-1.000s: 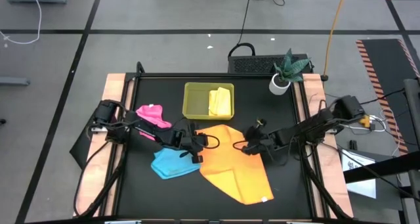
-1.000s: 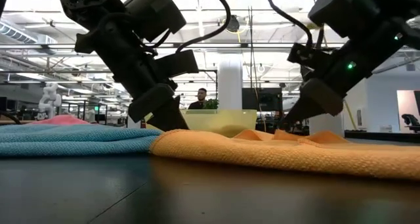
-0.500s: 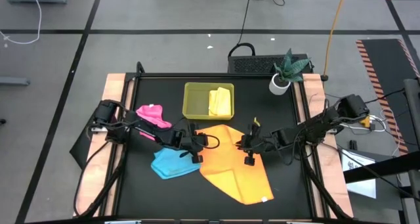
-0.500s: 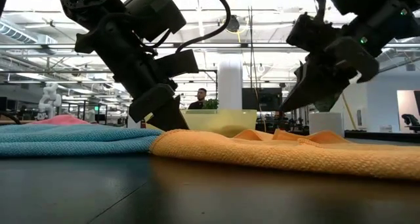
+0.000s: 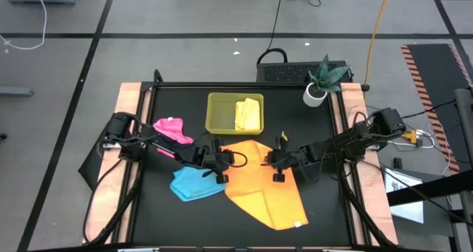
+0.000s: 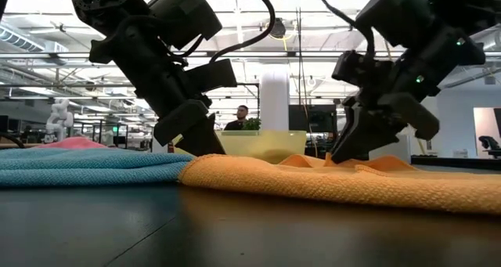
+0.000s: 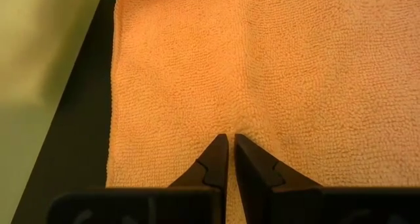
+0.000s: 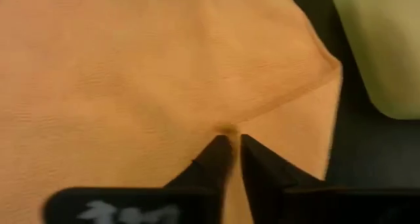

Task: Fold microfiber towels
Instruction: Fold the orange microfiber cloth

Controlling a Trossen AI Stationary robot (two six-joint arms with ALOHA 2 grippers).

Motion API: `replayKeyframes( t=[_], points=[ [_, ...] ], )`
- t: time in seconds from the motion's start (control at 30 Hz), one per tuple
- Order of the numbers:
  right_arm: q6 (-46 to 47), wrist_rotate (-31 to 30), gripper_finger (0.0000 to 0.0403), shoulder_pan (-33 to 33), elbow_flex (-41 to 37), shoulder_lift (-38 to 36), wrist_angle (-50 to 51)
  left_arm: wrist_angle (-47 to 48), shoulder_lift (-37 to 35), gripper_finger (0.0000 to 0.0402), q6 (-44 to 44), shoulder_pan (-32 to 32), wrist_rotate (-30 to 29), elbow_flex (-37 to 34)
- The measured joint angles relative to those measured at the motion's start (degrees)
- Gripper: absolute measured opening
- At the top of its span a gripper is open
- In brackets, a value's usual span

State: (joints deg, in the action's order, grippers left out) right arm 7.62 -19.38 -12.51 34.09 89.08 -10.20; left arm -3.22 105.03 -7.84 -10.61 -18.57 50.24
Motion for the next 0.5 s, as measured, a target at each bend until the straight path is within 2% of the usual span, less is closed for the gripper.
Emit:
replayKeyframes(
  t=[0.1,0.5],
  points=[
    [-1.66,-0.06,0.0006,0.65,-0.01,0.00,0.04,0.00,0.00,0.0031,0.00,-0.02,0.02,0.00],
    [-1.91,-4.63,0.0001,-0.39,-0.02,-4.35,0.39,0.01,-0.02,0.0031,0.04,-0.39,0.44,0.00]
  ],
)
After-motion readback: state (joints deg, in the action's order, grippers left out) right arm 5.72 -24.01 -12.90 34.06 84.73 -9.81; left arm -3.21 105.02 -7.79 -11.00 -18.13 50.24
